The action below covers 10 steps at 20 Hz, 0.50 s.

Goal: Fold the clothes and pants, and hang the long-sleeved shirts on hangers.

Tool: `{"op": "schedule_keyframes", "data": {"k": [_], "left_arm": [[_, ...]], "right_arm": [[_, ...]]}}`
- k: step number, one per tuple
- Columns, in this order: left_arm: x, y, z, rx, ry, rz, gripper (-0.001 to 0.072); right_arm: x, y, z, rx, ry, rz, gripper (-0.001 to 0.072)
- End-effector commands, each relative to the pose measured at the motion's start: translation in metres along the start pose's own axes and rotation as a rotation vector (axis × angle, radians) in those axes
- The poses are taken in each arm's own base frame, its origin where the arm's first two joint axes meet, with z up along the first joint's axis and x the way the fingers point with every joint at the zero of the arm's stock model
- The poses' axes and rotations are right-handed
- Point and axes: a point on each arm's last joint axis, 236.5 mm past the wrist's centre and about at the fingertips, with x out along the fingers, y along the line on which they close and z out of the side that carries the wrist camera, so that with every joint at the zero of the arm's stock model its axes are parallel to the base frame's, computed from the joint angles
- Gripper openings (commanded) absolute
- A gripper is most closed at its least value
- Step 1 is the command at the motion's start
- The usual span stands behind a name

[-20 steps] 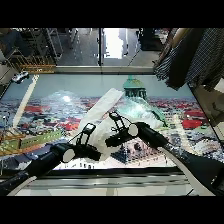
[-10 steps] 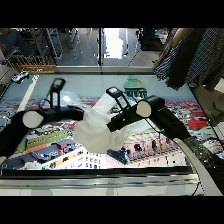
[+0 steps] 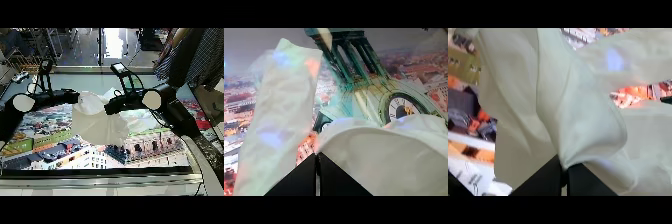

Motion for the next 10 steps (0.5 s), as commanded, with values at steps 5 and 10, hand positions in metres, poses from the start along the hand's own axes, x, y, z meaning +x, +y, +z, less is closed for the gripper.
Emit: {"op": "schedule_keyframes", "data": {"k": [5, 10], "left_arm": [[-0.022, 0.038, -0.025, -0.001, 0.131, 0.054, 0.0650], [-0.196, 0.244, -0.118, -0.186, 0.503, 0.670, 0.0582]], "right_arm": [[0.022, -0.005, 0.010, 0.143, -0.037, -0.001, 0.0024], [0.034, -0.008, 0.000, 0.145, 0.005, -0.004, 0.0024]]}}
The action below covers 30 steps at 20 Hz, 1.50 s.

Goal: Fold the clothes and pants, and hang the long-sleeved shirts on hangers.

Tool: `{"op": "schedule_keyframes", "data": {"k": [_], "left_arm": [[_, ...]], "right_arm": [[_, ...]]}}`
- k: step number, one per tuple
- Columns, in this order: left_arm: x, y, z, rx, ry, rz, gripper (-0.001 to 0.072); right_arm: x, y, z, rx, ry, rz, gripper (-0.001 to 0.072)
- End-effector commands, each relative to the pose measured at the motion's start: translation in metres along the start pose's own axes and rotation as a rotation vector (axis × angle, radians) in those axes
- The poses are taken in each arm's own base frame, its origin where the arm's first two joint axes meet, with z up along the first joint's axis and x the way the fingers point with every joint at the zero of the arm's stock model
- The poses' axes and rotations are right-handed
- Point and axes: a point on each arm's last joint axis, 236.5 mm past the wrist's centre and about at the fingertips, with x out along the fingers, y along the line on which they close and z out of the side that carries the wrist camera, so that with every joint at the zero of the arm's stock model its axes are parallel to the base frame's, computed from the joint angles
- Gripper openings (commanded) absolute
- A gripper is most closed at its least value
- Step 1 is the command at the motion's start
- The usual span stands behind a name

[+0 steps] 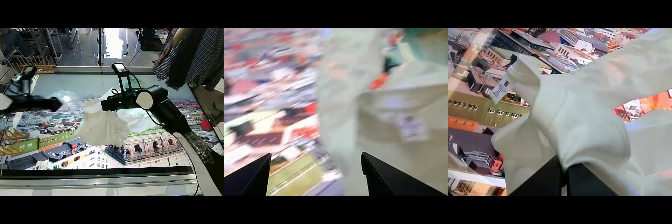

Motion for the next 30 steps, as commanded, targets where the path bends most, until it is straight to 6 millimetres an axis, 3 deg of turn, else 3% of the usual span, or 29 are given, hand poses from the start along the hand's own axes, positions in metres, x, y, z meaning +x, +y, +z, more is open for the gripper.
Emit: {"op": "schedule_keyframes", "data": {"k": [1, 2, 3, 6, 8, 13, 14, 17, 21, 27, 30], "left_arm": [[-0.072, 0.176, -0.105, -0.245, 0.270, 0.443, 0.0583], [-0.090, 0.216, -0.132, -0.390, 0.252, 0.519, 0.0582], [-0.096, 0.240, -0.155, -0.517, 0.217, 0.533, 0.0582], [-0.091, 0.271, -0.213, -0.719, 0.164, 0.555, 0.0582], [-0.085, 0.287, -0.233, -0.740, 0.128, 0.606, 0.0553], [-0.063, 0.301, -0.249, -0.755, 0.131, 0.612, 0.0537], [-0.056, 0.300, -0.250, -0.772, 0.128, 0.592, 0.0487], [-0.045, 0.294, -0.244, -0.786, 0.108, 0.538, 0.0486], [-0.047, 0.296, -0.241, -0.781, 0.097, 0.546, 0.0469], [-0.078, 0.306, -0.208, -0.723, 0.012, 0.602, 0.0469], [-0.080, 0.312, -0.203, -0.716, -0.010, 0.617, 0.0469]], "right_arm": [[0.008, -0.002, -0.006, 0.008, 0.023, -0.004, 0.0024], [0.010, -0.003, -0.006, 0.008, 0.024, -0.004, 0.0024], [0.012, -0.003, -0.006, 0.000, 0.027, -0.004, 0.0024], [0.018, -0.006, -0.010, -0.006, 0.041, -0.008, 0.0025], [0.020, -0.006, -0.011, -0.006, 0.044, -0.009, 0.0025], [0.020, -0.007, -0.011, -0.007, 0.044, -0.011, 0.0025], [0.020, -0.007, -0.011, -0.007, 0.044, -0.011, 0.0025], [0.020, -0.007, -0.011, -0.007, 0.043, -0.011, 0.0025], [0.020, -0.007, -0.011, -0.007, 0.043, -0.011, 0.0025], [0.020, -0.008, -0.011, -0.010, 0.043, -0.015, 0.0025], [0.020, -0.008, -0.011, -0.012, 0.043, -0.015, 0.0025]]}}
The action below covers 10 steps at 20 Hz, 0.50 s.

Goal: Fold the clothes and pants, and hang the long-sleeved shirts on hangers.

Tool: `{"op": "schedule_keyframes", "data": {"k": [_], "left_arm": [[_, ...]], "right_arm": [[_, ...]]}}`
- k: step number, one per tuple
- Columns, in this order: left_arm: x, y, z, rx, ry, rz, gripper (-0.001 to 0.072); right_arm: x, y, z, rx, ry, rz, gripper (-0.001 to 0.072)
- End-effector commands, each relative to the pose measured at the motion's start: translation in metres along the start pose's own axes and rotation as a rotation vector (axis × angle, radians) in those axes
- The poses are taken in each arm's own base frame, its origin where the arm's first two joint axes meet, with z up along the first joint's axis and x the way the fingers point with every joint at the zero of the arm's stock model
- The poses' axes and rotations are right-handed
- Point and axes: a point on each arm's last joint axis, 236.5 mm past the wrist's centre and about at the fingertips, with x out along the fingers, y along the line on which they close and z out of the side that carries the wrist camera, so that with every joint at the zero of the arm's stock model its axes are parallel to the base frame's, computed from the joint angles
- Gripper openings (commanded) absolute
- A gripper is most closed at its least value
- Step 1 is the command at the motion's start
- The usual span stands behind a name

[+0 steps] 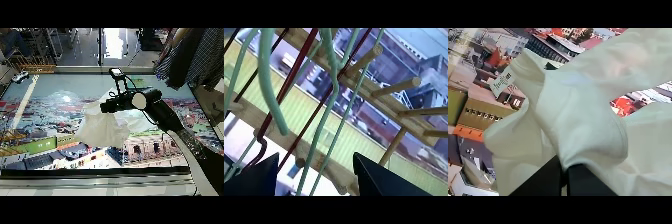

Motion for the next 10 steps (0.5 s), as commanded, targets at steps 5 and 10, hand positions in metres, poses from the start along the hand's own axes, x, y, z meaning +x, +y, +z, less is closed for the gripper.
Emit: {"op": "schedule_keyframes", "data": {"k": [5, 10], "left_arm": [[0.007, -0.010, 0.008, 0.049, -0.019, -0.016, 0.0335], [0.027, -0.025, 0.000, 0.066, 0.015, -0.038, 0.0328]], "right_arm": [[0.001, 0.000, 0.000, -0.006, 0.001, -0.002, 0.0025], [0.001, 0.000, -0.001, -0.006, 0.006, -0.002, 0.0025]]}}
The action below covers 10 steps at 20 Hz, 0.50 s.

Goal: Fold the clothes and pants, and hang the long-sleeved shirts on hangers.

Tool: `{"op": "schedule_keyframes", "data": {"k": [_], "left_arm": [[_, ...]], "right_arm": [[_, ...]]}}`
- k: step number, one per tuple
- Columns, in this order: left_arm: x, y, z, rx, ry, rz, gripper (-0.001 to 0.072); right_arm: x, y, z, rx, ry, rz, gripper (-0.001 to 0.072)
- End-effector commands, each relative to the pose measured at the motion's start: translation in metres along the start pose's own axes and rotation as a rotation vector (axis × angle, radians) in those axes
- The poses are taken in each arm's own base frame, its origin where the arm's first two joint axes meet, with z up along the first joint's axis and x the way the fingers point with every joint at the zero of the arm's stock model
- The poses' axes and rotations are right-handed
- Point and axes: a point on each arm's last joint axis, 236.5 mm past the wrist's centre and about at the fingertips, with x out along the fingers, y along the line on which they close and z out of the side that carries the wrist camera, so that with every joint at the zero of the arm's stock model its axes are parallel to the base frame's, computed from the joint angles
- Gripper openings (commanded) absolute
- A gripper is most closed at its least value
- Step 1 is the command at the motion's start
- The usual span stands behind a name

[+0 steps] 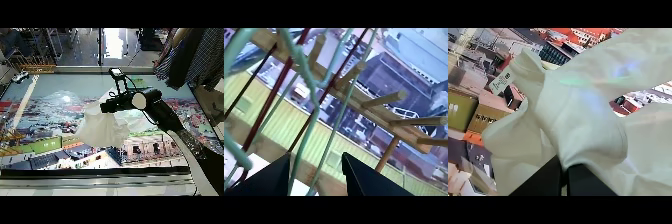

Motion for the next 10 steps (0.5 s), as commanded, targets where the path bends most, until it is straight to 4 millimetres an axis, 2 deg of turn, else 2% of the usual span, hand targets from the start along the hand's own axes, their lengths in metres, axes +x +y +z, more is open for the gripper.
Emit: {"op": "schedule_keyframes", "data": {"k": [1, 3, 5, 6, 10], "left_arm": [[0.0134, -0.0050, -0.0063, 0.000, 0.028, -0.011, 0.0328], [0.0180, -0.0034, -0.0097, 0.003, 0.042, -0.008, 0.0326], [0.0179, -0.0030, -0.0075, 0.002, 0.033, -0.007, 0.0177], [0.0177, -0.0028, -0.0066, 0.002, 0.029, -0.006, 0.0130], [0.0159, -0.0029, -0.0051, 0.003, 0.023, -0.005, 0.0115]], "right_arm": [[0.0005, 0.0002, -0.0017, -0.001, 0.007, 0.000, 0.0025], [0.0005, 0.0002, -0.0015, -0.001, 0.006, 0.000, 0.0025], [0.0005, 0.0002, -0.0015, -0.001, 0.006, 0.000, 0.0025], [0.0005, 0.0002, -0.0015, -0.001, 0.006, 0.000, 0.0025], [0.0005, 0.0002, -0.0015, -0.001, 0.006, 0.000, 0.0026]]}}
